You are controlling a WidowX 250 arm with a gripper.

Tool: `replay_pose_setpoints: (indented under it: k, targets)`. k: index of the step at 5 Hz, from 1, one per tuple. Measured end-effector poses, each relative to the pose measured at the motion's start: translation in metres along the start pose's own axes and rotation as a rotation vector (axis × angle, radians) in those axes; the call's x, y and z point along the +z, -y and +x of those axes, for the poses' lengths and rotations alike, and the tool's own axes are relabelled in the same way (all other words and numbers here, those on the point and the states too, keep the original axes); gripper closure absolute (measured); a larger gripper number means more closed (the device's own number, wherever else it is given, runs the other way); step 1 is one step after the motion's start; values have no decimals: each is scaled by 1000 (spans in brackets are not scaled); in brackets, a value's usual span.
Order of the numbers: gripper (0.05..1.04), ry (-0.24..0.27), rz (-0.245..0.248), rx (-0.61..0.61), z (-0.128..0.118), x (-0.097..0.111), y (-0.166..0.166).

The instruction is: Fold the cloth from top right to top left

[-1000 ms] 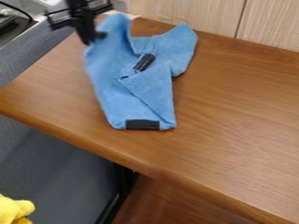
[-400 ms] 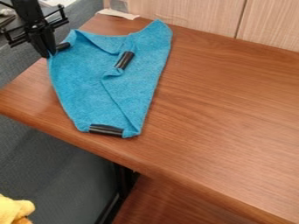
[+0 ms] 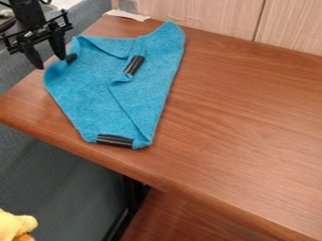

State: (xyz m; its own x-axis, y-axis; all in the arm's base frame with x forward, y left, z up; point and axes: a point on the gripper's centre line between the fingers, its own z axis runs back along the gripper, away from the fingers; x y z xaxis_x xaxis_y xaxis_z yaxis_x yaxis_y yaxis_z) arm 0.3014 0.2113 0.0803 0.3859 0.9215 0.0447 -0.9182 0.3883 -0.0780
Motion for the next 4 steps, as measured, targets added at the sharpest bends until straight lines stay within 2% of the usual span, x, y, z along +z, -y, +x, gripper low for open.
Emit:
replay_pose_setpoints:
  k: [1, 2, 4]
  targets:
    - [77, 0, 9, -1, -1, 1, -1]
    - [76, -3, 10, -1, -2, 3, 2]
    - [83, -2, -60, -91, -12, 29, 27]
